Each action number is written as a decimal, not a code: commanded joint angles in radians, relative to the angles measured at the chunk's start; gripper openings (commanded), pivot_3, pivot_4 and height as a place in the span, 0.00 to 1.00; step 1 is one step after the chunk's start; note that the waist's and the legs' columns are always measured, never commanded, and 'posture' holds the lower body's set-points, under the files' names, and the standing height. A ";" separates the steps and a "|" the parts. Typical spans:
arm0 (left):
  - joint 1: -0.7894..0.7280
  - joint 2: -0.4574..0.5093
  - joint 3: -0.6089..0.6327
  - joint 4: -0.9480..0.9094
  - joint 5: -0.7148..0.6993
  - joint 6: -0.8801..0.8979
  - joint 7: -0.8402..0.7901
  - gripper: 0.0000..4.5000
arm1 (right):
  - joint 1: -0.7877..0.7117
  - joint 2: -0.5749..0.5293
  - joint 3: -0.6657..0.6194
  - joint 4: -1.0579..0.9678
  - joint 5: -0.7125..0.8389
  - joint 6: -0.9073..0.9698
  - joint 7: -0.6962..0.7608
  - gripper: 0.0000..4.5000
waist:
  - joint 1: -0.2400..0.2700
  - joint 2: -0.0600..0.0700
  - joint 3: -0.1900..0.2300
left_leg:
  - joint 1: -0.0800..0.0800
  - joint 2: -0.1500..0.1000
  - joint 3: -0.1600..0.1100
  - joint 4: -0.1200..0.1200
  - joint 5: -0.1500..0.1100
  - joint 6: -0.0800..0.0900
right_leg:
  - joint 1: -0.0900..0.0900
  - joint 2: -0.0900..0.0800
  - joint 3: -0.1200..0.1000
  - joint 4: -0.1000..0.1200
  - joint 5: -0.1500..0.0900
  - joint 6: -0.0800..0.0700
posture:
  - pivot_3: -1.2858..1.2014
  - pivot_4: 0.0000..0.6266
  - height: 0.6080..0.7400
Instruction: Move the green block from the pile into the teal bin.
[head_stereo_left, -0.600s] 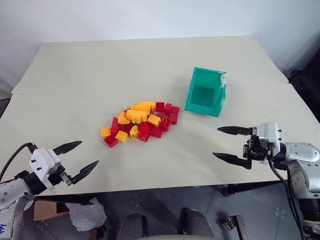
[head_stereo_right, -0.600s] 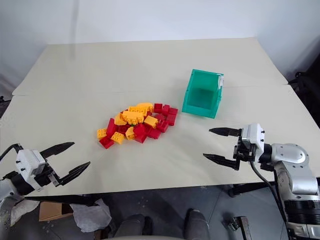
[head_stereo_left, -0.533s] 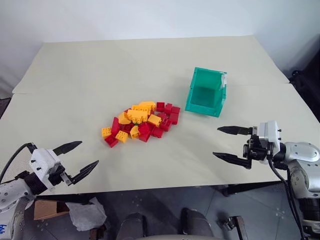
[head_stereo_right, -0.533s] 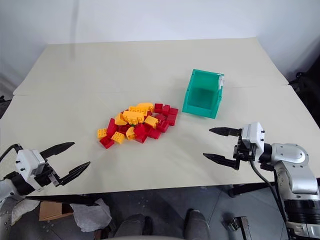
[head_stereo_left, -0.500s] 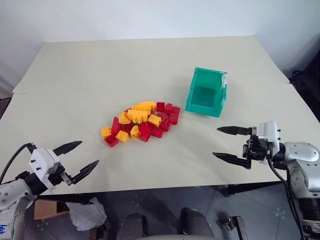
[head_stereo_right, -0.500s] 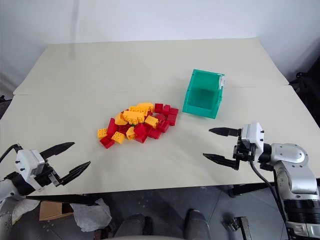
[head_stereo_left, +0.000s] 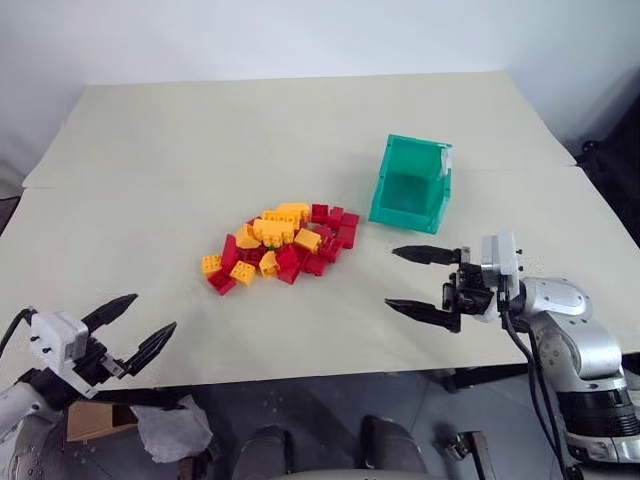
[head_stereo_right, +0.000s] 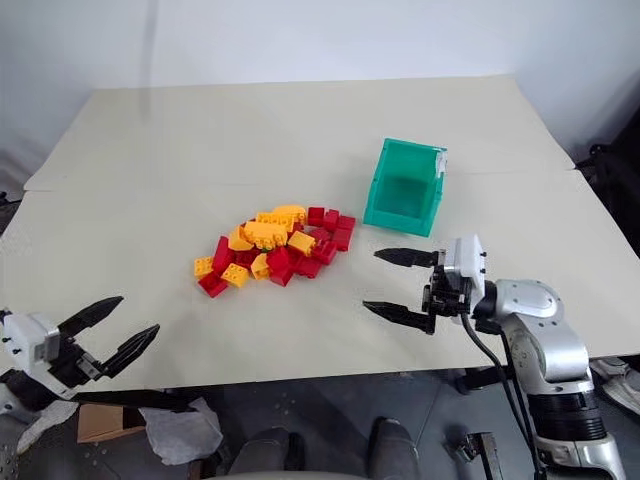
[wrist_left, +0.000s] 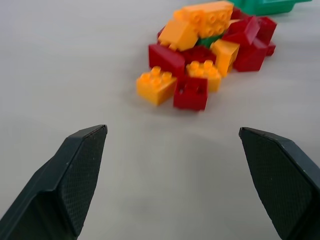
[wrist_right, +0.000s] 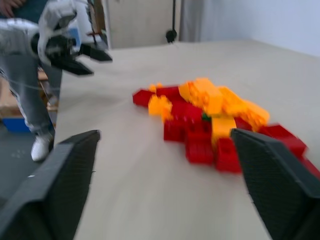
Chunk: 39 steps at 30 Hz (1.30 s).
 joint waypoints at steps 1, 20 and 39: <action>0.032 -0.014 0.044 -0.013 -0.042 -0.001 -0.006 1.00 | -0.022 0.028 -0.003 -0.058 0.056 0.056 -0.049 0.71 | 0.001 0.000 0.000 | 0.000 0.000 0.000 0.000 0.000 0.000 | 0.000 0.000 0.000 0.000 0.000 0.000 | 0.52 0.24 1.00; 0.075 -0.066 0.044 -0.081 -0.066 -0.006 0.020 0.26 | -0.163 0.137 0.205 -0.042 -0.072 0.075 -0.097 0.00 | -0.006 -0.002 -0.001 | 0.000 0.000 0.000 0.000 -0.001 0.000 | -0.001 0.000 0.000 0.001 0.000 0.000 | 0.52 0.24 1.00; 0.071 -0.094 -0.001 -0.120 -0.061 0.019 0.073 0.04 | -0.532 0.418 0.406 0.453 -0.398 0.012 -0.231 0.00 | -0.038 -0.004 -0.003 | -0.001 0.002 0.003 0.000 -0.001 -0.002 | -0.011 0.000 0.000 0.016 -0.001 -0.002 | 0.52 0.24 1.00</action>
